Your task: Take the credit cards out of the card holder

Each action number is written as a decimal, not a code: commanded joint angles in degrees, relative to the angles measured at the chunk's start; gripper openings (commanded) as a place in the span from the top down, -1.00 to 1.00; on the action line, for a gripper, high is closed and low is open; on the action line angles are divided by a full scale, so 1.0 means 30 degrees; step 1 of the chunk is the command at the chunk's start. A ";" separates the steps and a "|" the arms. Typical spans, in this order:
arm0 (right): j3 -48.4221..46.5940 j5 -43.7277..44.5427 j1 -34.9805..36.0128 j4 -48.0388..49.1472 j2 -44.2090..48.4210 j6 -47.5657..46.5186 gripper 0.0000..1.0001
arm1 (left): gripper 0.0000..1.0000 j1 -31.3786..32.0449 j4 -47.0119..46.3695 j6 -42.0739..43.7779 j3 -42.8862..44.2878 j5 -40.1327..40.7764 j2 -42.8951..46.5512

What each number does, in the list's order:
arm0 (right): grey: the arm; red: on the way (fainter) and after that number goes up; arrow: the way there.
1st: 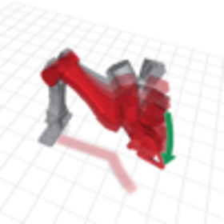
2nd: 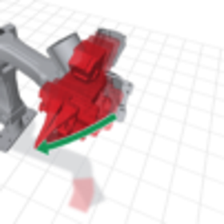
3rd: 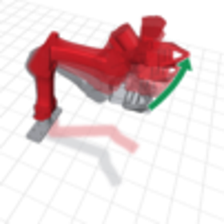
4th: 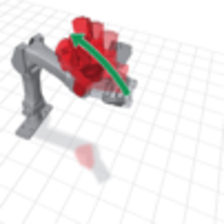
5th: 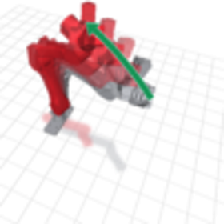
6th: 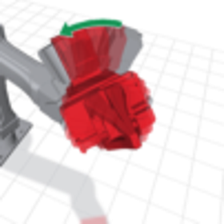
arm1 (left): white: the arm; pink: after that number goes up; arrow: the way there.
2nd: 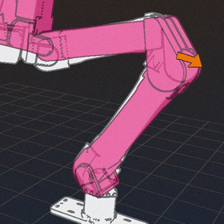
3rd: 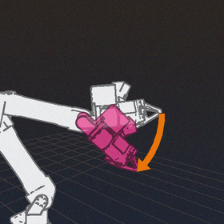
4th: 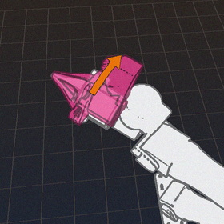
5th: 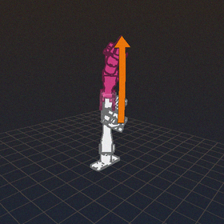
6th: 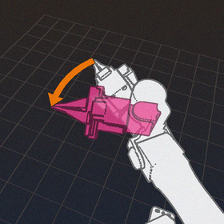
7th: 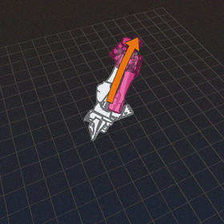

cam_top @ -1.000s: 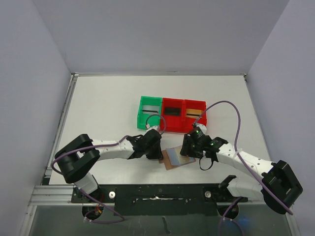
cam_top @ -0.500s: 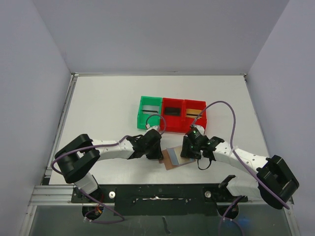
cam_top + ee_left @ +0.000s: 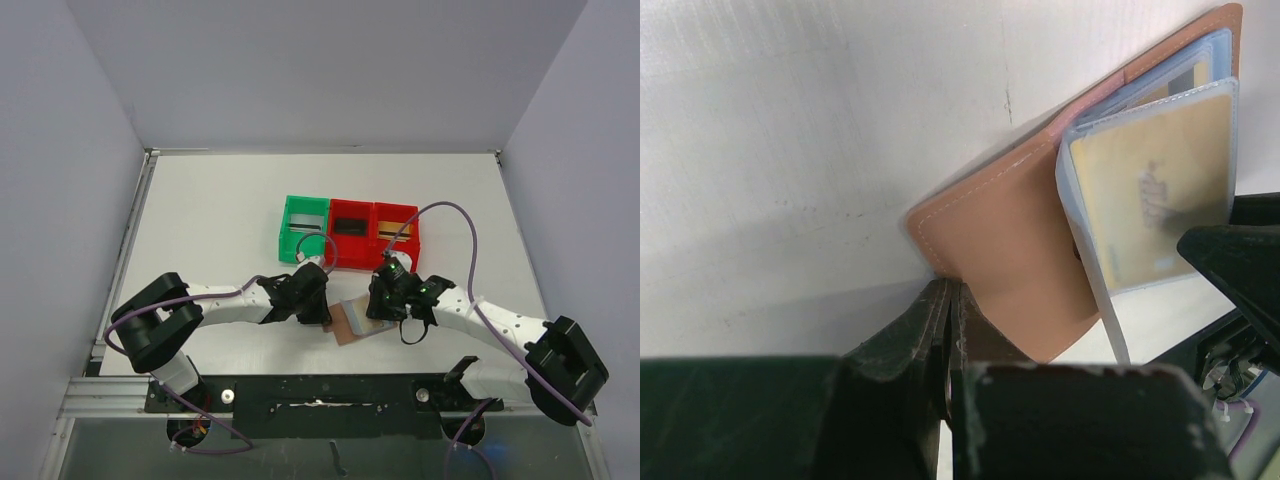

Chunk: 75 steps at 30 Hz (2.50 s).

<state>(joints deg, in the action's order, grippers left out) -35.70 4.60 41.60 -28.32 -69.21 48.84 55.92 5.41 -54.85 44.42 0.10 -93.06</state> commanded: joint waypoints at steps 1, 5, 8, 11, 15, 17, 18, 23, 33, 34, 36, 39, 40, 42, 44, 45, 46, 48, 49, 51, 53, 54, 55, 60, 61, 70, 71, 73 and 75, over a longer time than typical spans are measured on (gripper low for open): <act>-0.1037 0.0435 0.0298 -0.0089 0.0508 0.0005 0.40 | 1.00 0.0080 0.0334 0.0291 0.0396 -0.0159 -0.0299; -0.1077 0.0325 0.0414 -0.0068 0.0673 0.0022 0.47 | 1.00 0.0080 0.0335 0.0324 0.0441 -0.0177 -0.0329; -0.1013 -0.0511 0.0437 0.0490 0.0980 -0.0074 0.46 | 1.00 0.0080 0.0357 0.0297 0.0383 -0.0167 -0.0302; -0.0630 -0.2126 0.0427 0.2102 0.1317 -0.0061 0.31 | 1.00 0.0080 0.0368 0.0295 0.0368 -0.0149 -0.0249; -0.0206 -0.3939 0.0436 0.4266 0.0988 0.0618 0.13 | 1.00 0.0080 0.0478 0.0295 0.0368 -0.0047 -0.0114; -0.0008 -0.4719 0.0410 0.5357 0.0592 0.0989 0.08 | 1.00 0.0080 0.0579 0.0292 0.0370 -0.0006 -0.0002; 0.0115 -0.5052 0.0426 0.5914 0.0382 0.1157 0.05 | 1.00 0.0080 0.0637 0.0295 0.0368 0.0036 0.0060; 0.0504 -0.6660 0.0422 0.7841 -0.0805 0.1546 -0.02 | 1.00 0.0081 0.1035 0.0196 0.0219 0.0419 0.0581; 0.1716 -0.5228 -0.0873 0.7943 0.1688 0.2549 -0.13 | 0.64 0.0080 0.1486 -0.0516 -0.0749 0.1139 0.2592; 0.1930 -0.5009 -0.1140 0.7970 0.2149 0.2608 -0.16 | 0.58 0.0080 0.1541 -0.0546 -0.0783 0.1212 0.2867; 0.2251 -0.3571 -0.1324 0.7784 0.3074 0.2645 -0.22 | 0.46 0.0080 0.1645 -0.0630 -0.0727 0.1293 0.3471; 0.2668 -0.2531 -0.1358 0.7776 0.4589 0.1489 -0.40 | 0.32 0.0080 0.1513 -0.0892 -0.0594 0.1261 0.4536; 0.2723 -0.2281 -0.1395 0.7660 0.4973 0.1099 -0.43 | 0.28 0.0080 0.1358 -0.0992 -0.0573 0.1235 0.4926; 0.2727 -0.2318 -0.1648 0.7030 0.5648 0.0509 -0.61 | 0.22 0.0080 0.0873 -0.1161 -0.0552 0.1219 0.5555; 0.2982 -0.2914 -0.2149 0.6836 0.6013 0.0760 -0.72 | 0.18 0.0080 0.0280 -0.1141 -0.0451 0.1077 0.6114; 0.3121 -0.3372 -0.2461 0.6942 0.6040 0.1004 -0.68 | 0.16 0.0080 0.0105 -0.1166 -0.0339 0.0941 0.6215; 0.3369 -0.3924 -0.2734 0.7314 0.5985 0.1088 -0.62 | 0.13 0.0080 -0.0175 -0.1173 -0.0167 0.0664 0.6209; 0.3603 -0.4545 -0.2975 0.7804 0.5765 0.1051 -0.55 | 0.11 0.0080 -0.0572 -0.1159 0.0138 -0.0048 0.5866; 0.3573 -0.4719 -0.2996 0.7890 0.5530 0.0908 -0.50 | 0.11 0.0095 -0.0807 -0.1168 0.0255 -0.0342 0.5616; 0.3342 -0.4939 -0.3001 0.7832 0.5068 0.0656 -0.40 | 0.11 0.0232 -0.1787 -0.1310 0.0176 -0.0801 0.5194; 0.3102 -0.4890 -0.2999 0.7648 0.4840 0.0591 -0.33 | 0.11 0.0310 -0.2983 -0.1546 -0.0090 -0.1200 0.4949; 0.3045 -0.4799 -0.2999 0.7512 0.4821 0.0730 -0.31 | 0.11 0.0314 -0.3518 -0.1631 -0.0282 -0.1340 0.4842; 0.2964 -0.4586 -0.2999 0.7246 0.4833 0.0916 -0.26 | 0.11 0.0315 -0.3783 -0.1773 -0.0325 -0.1416 0.4690; 0.3425 -0.3791 -0.2941 0.6859 0.5155 0.1524 -0.01 | 0.17 0.0543 -0.4022 -0.1719 0.0037 -0.1635 0.4042; 0.3671 -0.3738 -0.2941 0.7040 0.5380 0.1422 0.01 | 0.17 0.0820 -0.4256 -0.1700 -0.0062 -0.1313 0.4004; 0.4774 -0.5645 -0.2857 0.9314 0.3698 -0.0013 0.19 | 0.43 0.1728 -0.6386 -0.1994 -0.1479 0.0905 0.1973; 0.4891 -0.6047 -0.2879 0.9906 0.3367 -0.0147 0.20 | 0.48 0.1876 -0.6214 -0.2079 -0.1409 0.1432 0.1636; 0.4611 -0.5774 -0.2836 0.9676 0.2785 -0.0382 0.28 | 0.57 0.1982 -0.6421 -0.2414 -0.1560 0.1889 0.0982; 0.4533 -0.5631 -0.2739 0.9676 0.2453 -0.0612 0.29 | 0.65 0.2068 -0.6461 -0.2714 -0.1639 0.2116 0.0417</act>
<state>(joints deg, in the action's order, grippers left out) -21.30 -11.33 32.73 -3.73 -60.51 49.58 61.43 -9.67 -61.34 39.79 2.42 -89.80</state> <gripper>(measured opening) 0.362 0.201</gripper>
